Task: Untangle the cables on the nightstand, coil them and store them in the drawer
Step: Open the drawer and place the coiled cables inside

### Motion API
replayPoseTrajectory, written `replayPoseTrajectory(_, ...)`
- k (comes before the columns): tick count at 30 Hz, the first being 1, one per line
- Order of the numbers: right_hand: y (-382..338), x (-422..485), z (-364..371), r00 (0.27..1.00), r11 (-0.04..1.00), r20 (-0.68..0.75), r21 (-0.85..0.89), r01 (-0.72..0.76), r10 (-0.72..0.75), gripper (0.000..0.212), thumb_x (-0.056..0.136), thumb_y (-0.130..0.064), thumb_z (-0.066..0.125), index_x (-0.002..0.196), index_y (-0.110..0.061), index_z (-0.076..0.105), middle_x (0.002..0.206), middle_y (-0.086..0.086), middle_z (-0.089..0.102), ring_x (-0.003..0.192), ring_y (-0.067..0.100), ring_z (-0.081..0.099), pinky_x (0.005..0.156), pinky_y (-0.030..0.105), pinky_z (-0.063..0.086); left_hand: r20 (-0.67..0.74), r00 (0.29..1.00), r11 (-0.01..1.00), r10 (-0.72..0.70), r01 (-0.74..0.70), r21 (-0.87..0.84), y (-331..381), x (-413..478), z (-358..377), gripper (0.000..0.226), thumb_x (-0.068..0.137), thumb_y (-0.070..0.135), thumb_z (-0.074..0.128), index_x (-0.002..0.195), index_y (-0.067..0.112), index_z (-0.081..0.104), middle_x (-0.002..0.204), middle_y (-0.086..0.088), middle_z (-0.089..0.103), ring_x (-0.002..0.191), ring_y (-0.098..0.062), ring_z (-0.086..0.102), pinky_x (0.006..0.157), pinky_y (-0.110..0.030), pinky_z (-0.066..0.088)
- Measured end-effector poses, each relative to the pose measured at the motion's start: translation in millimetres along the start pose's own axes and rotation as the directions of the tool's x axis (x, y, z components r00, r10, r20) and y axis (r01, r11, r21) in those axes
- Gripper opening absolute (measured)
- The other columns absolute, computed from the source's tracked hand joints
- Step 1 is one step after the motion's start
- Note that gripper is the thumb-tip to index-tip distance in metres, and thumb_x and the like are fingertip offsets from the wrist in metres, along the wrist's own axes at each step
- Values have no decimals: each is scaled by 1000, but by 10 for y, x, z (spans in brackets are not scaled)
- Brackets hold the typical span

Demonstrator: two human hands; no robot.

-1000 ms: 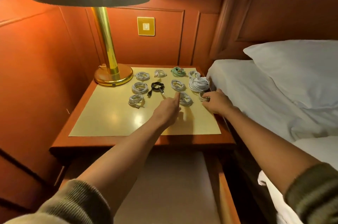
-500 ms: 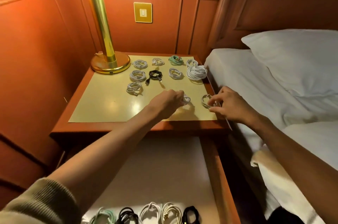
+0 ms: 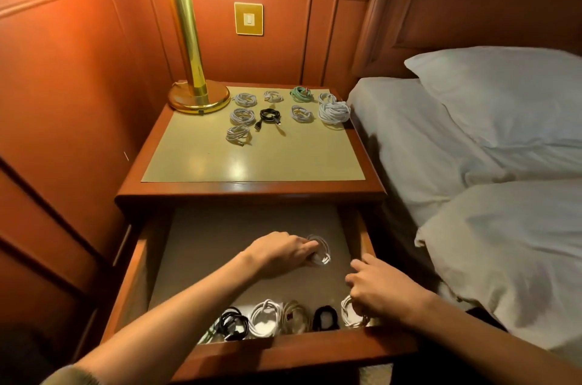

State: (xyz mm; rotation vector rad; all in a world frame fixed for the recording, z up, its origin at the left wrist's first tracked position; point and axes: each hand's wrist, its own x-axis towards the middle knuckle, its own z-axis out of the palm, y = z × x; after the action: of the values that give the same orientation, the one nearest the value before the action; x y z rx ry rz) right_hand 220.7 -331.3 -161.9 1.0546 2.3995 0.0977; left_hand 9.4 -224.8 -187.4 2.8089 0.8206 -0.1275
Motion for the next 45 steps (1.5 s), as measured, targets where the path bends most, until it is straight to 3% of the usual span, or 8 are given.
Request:
replayPoseTrajectory(8,-31,111,-64,960,988,281,143,-58,16,25,95,-17,64,119,-19,70,119,5,69,119,26,53,107,45,29,-31,997,996,71,-72,-49,43,212,288,29,100,36,54,126,23,53,109,-12,68,90,-37,67,63,-35,40)
replayPoseTrajectory(16,393,-135,-347,941,791,9,539,-290,339,32,91,-3,61,103,-29,74,103,-9,61,99,12,60,84,22,48,-28,983,976,183,-185,-115,255,368,453,30,93,41,65,122,33,65,104,-2,74,89,-29,70,68,-37,54)
replayPoseTrajectory(24,539,-131,-261,890,651,72,656,-382,449,23,92,-11,67,98,-32,74,99,-17,58,92,6,61,84,18,52,6,978,963,209,-204,-176,244,359,442,39,95,39,63,134,40,59,115,4,73,98,-22,69,74,-34,53)
replayPoseTrajectory(27,641,-81,-363,868,614,-7,709,-346,497,23,92,-13,66,98,-33,74,95,-17,63,90,3,62,85,20,53,-38,991,950,130,-136,-280,108,199,121,43,95,37,64,136,43,53,104,6,73,82,-7,64,69,-23,46)
replayPoseTrajectory(30,853,158,-548,789,576,-169,773,-267,591,21,91,-15,67,96,-32,75,91,-16,68,83,-1,63,82,19,52,-189,979,892,-72,-21,-452,-257,-56,-407,13,95,40,64,106,36,69,79,18,67,68,5,58,62,-13,40)
replayPoseTrajectory(36,1292,1337,-1106,639,487,-267,851,-195,722,19,94,-27,64,113,-30,70,101,-5,70,81,4,60,69,19,45,-387,679,779,-624,497,-382,-1577,-208,-960,29,98,37,59,125,33,51,95,0,71,82,-18,66,76,-36,55)
replayPoseTrajectory(40,1611,2195,-1466,603,479,-251,841,-251,757,34,91,-38,66,124,-35,64,112,5,69,102,25,63,86,38,55,-357,689,773,-630,597,-214,-2022,-48,-920,51,98,40,55,143,35,32,113,-9,67,96,-29,64,81,-43,56)
replayPoseTrajectory(45,1928,2832,-1655,637,536,-153,704,-466,755,46,93,-28,65,138,-32,56,139,8,53,117,34,56,81,36,43,-389,747,834,-539,539,-120,-2157,167,-931,30,101,40,48,130,31,46,107,-6,64,90,-27,62,77,-43,56)
